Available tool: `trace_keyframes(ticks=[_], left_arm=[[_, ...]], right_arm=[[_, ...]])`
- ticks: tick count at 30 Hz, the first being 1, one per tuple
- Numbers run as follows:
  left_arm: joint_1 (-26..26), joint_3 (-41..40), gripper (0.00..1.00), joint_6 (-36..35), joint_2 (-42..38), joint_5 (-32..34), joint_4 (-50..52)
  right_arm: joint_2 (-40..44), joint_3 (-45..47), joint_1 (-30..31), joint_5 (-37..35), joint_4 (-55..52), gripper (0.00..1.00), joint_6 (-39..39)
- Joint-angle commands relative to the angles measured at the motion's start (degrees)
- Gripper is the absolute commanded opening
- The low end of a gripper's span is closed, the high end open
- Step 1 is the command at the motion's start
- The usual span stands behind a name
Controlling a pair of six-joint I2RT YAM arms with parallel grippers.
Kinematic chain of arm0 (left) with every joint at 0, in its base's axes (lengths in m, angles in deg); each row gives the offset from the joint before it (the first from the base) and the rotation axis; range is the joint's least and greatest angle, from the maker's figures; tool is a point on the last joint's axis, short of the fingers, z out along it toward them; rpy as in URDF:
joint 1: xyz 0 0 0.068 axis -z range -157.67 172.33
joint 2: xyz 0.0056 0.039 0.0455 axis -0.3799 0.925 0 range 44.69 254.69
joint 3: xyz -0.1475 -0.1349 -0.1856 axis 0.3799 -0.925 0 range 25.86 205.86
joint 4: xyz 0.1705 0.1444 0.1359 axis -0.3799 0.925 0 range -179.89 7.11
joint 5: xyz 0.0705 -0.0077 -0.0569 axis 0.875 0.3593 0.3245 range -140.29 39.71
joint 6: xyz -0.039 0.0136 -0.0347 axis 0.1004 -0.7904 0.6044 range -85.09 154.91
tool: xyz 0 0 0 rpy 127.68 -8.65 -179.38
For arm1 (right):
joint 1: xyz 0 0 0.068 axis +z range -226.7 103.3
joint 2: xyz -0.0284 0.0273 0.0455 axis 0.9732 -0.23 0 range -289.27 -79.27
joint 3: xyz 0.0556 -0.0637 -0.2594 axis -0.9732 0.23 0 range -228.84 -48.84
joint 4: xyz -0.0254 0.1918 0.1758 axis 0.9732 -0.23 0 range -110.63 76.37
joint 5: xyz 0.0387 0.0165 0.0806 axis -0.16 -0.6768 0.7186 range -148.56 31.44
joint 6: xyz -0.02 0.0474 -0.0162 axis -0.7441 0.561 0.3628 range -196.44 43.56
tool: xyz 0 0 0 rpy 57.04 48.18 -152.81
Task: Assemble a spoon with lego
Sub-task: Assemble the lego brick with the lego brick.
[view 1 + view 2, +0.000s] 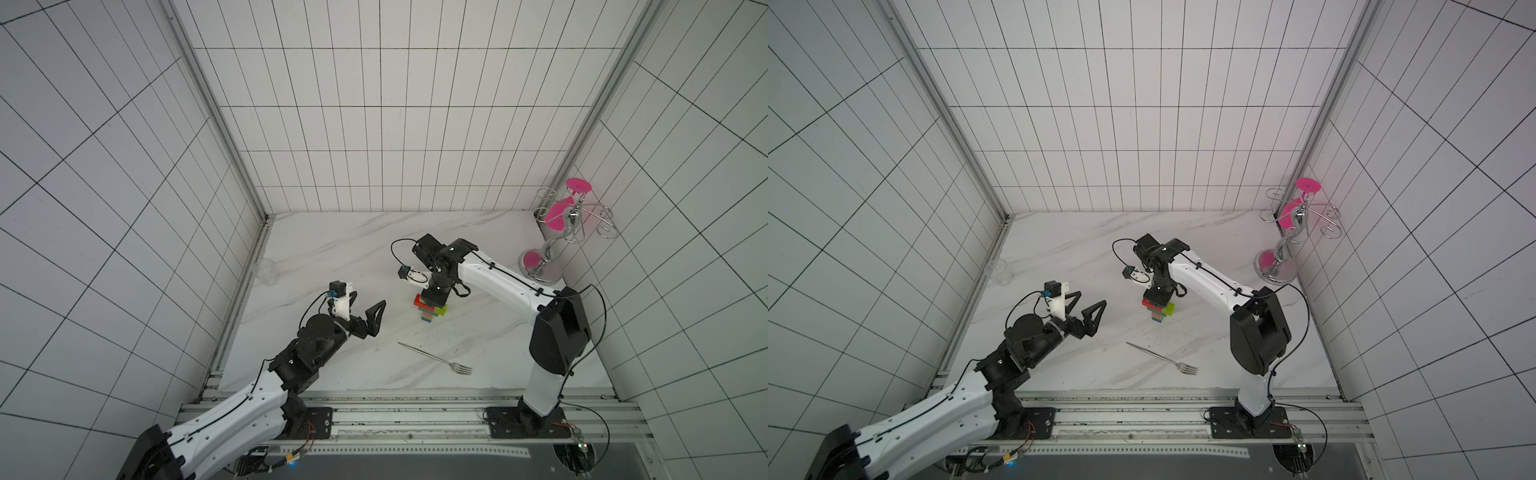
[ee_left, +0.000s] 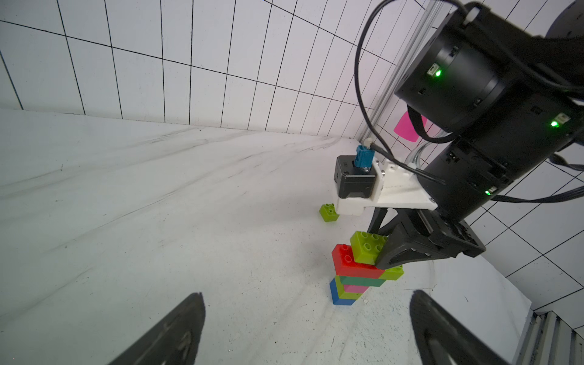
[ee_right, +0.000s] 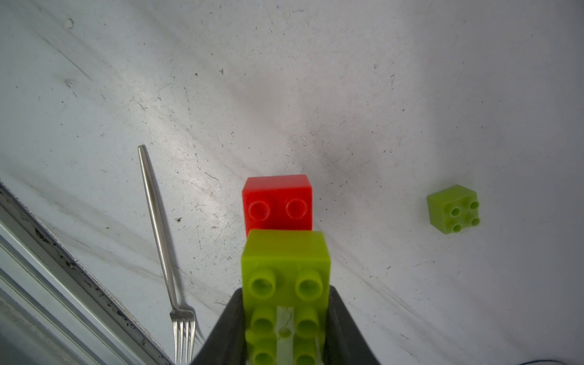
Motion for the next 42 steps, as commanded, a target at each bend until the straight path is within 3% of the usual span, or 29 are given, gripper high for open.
trace_keyframes(ticks=[1, 14, 31, 42], left_arm=[[0.0, -0.2, 0.99, -0.7, -0.5, -0.4, 0.3], [0.0, -0.2, 0.99, -0.7, -1.0, -0.3, 0.6], [0.0, -0.2, 0.99, -0.5, -1.2, -0.2, 0.6], [0.1, -0.2, 0.99, -0.6, -1.3, -0.1, 0.6]], right_arm=[[-0.7, 2.5, 0.0, 0.8, -0.8, 0.10, -0.5], [-2.3, 5.6, -0.2, 0.0, -0.6, 0.10, 0.4], [0.6, 12.4, -1.9, 7.9, 5.1, 0.09, 6.4], [-5.1, 12.3, -1.6, 1.2, 1.4, 0.08, 7.3]])
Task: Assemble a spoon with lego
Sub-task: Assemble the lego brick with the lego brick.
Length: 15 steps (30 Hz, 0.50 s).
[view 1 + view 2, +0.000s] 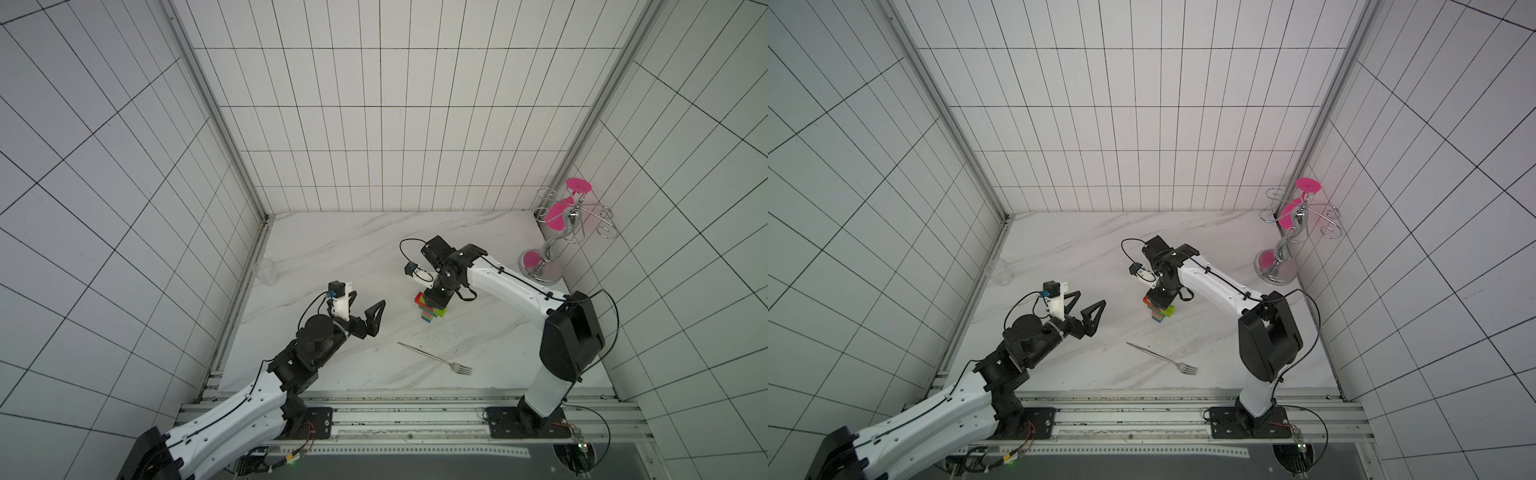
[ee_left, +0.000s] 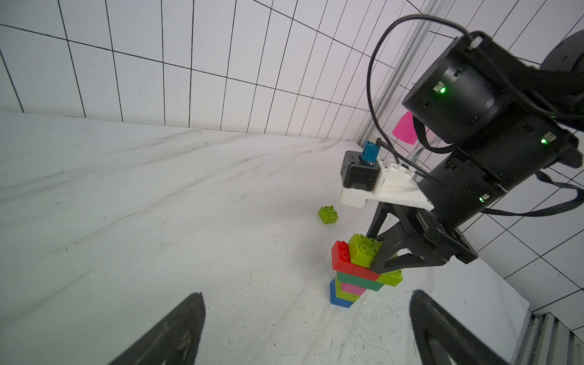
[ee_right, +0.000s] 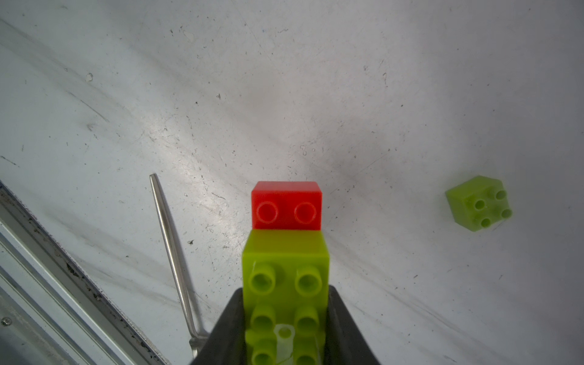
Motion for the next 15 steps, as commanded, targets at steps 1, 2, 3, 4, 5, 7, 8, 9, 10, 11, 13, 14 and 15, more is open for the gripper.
trace_keyframes(ticks=[1, 2, 3, 4, 5, 7, 8, 9, 10, 11, 13, 14, 15], left_arm=[[0.0, -0.3, 0.99, -0.6, -0.5, -0.1, 0.4], [0.1, -0.2, 0.99, -0.5, -0.6, -0.2, 0.4], [0.1, -0.3, 0.99, -0.5, -0.6, -0.2, 0.4], [0.0, -0.3, 0.99, -0.5, -0.7, -0.2, 0.4], [0.0, -0.3, 0.99, -0.4, -0.8, -0.2, 0.4], [0.1, -0.3, 0.99, -0.4, -1.0, -0.1, 0.4], [0.0, -0.3, 0.99, -0.4, -1.1, -0.2, 0.5], [0.0, -0.3, 0.99, -0.4, -1.0, -0.1, 0.6], [0.1, -0.3, 0.99, -0.4, -1.2, -0.1, 0.5], [0.0, -0.3, 0.99, -0.3, -1.2, -0.1, 0.5], [0.0, -0.3, 0.99, -0.3, -1.3, -0.1, 0.5], [0.1, -0.3, 0.99, -0.2, -1.2, -0.1, 0.4], [0.1, -0.3, 0.99, -0.2, -1.2, -0.1, 0.5]], right_arm=[[-8.1, 4.9, 0.4, -2.8, -5.5, 0.09, 1.0], [-8.8, 4.8, 0.5, -3.4, -5.7, 0.09, 1.2], [-9.6, 4.7, 0.7, -4.1, -5.8, 0.09, 1.4], [-10.4, 4.5, 0.6, -4.9, -5.9, 0.08, 1.7], [-11.3, 4.2, 0.7, -5.3, -6.2, 0.08, 2.0], [-12.6, 3.8, 0.8, -5.5, -6.6, 0.08, 2.0], [-12.9, 3.9, 0.9, -5.4, -6.4, 0.08, 1.8], [-13.0, 4.0, 1.0, -5.4, -6.2, 0.08, 1.8], [-13.1, 4.1, 1.0, -5.4, -6.0, 0.08, 1.8], [-13.1, 4.0, 1.0, -5.7, -5.8, 0.08, 2.2], [-13.5, 3.6, 1.2, -6.5, -5.5, 0.08, 2.7], [-13.8, 3.3, 1.4, -6.8, -5.7, 0.08, 2.9], [-14.1, 3.1, 1.7, -7.1, -5.7, 0.08, 3.0]])
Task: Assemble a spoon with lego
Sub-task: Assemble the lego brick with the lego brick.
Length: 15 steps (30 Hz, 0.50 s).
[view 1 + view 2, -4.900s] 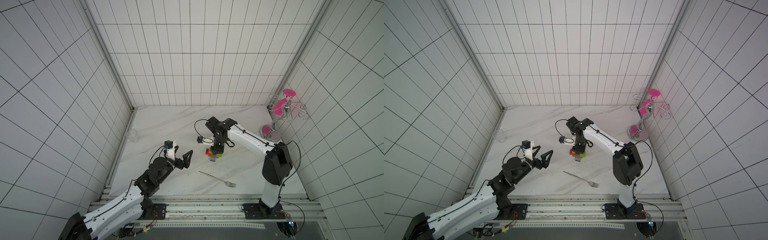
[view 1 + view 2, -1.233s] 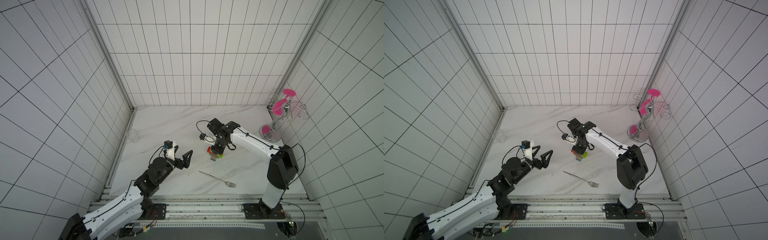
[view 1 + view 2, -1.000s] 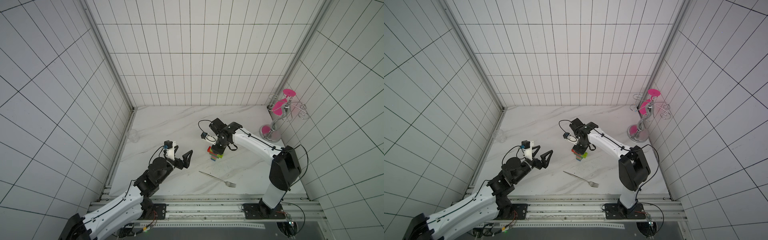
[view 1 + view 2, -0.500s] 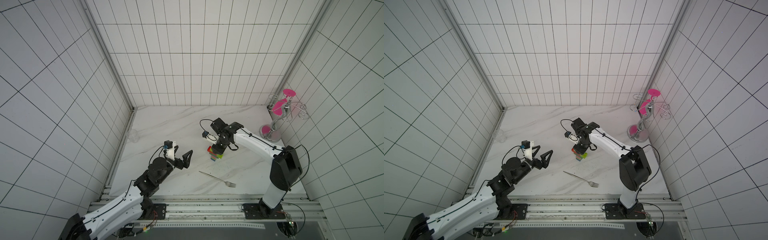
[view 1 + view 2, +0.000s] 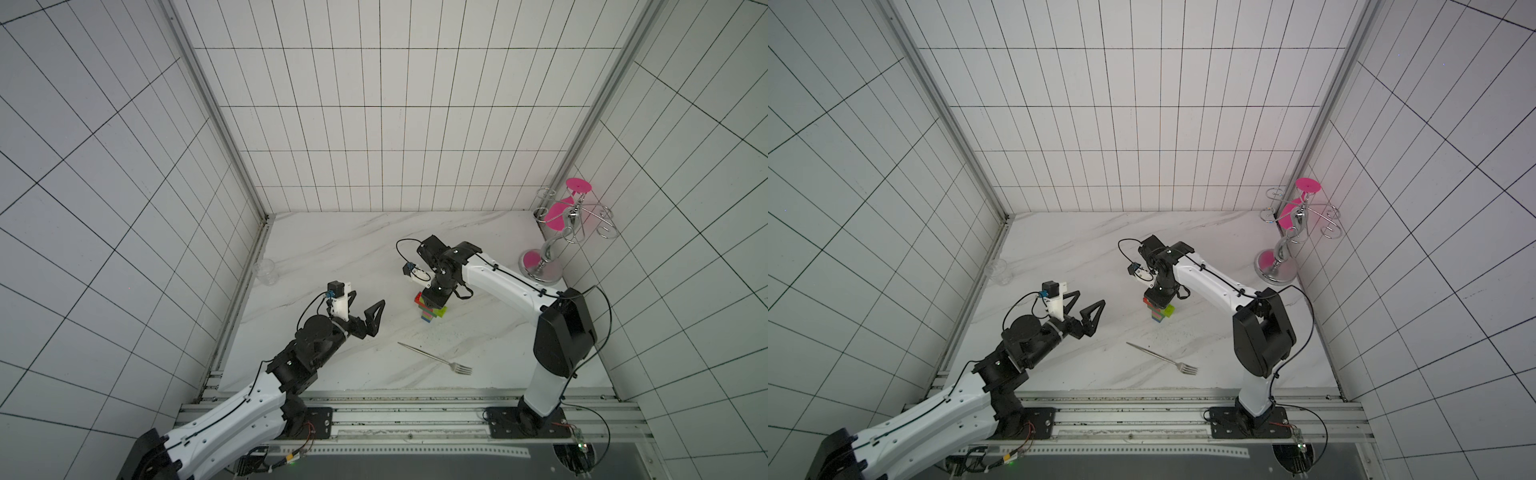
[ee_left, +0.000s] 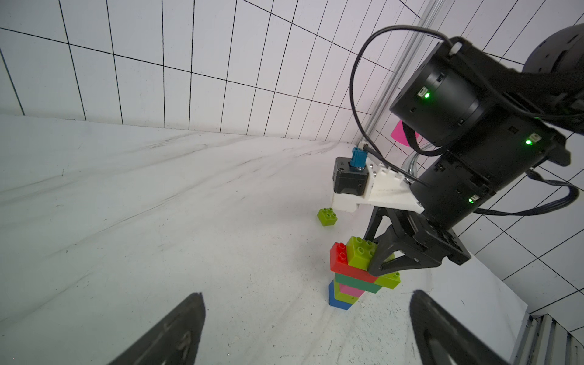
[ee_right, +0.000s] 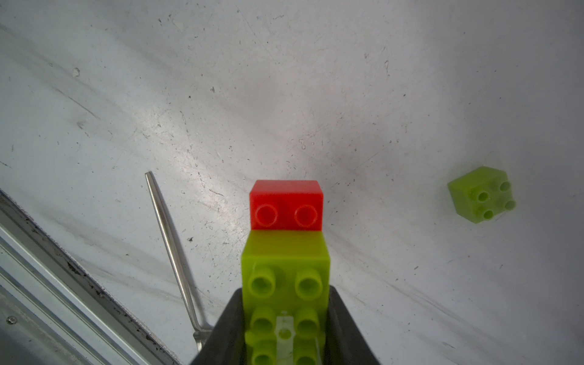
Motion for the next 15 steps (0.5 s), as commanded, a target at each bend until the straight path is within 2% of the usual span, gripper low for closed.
trace_keyframes(ticks=[1, 5, 10, 15], left_arm=[[0.0, -0.3, 0.99, -0.2, -0.5, 0.0, 0.3], [0.1, -0.4, 0.99, -0.3, -0.7, 0.1, 0.4], [0.1, -0.4, 0.99, -0.3, -0.9, 0.2, 0.6], [0.0, -0.4, 0.99, -0.3, -1.1, 0.2, 0.7]], right_arm=[[-11.8, 5.8, 1.0, -5.6, -2.8, 0.08, 1.5], [-11.6, 6.1, 2.2, -5.5, -1.8, 0.07, 0.9], [-8.2, 7.9, 2.2, -0.8, 1.0, 0.08, -1.0], [-8.5, 8.9, 2.2, 0.8, 2.2, 0.08, -3.6]])
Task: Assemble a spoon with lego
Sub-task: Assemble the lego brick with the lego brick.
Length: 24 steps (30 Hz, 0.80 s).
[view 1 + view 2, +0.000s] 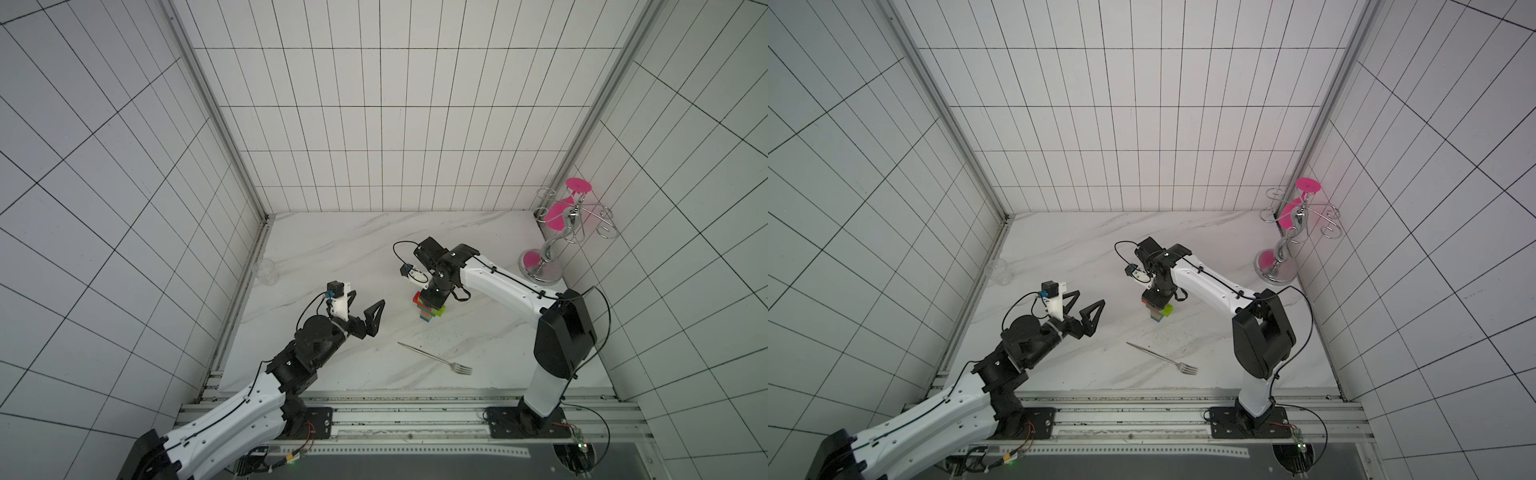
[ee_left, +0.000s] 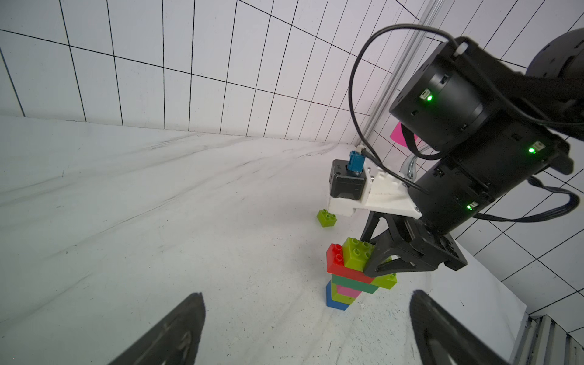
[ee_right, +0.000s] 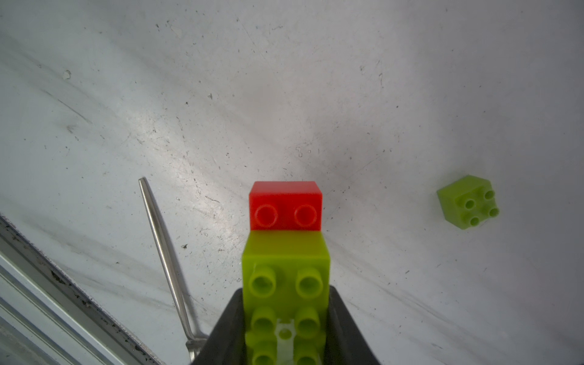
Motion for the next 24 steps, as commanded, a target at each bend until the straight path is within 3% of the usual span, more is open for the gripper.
trace_keyframes(ticks=[1, 11, 24], left_arm=[[0.0, -0.4, 0.99, -0.3, -0.8, 0.1, 0.6], [0.0, -0.5, 0.99, -0.6, -0.8, 1.1, 0.8], [0.0, -0.6, 0.99, -1.2, -0.6, 2.2, 0.8]], right_arm=[[-8.6, 7.4, 0.9, 1.1, -0.5, 0.08, -3.0], [-5.8, -6.7, 1.1, 3.0, -10.1, 0.12, -18.8], [-8.0, -12.8, 0.8, 7.9, -9.5, 0.18, -34.4]])
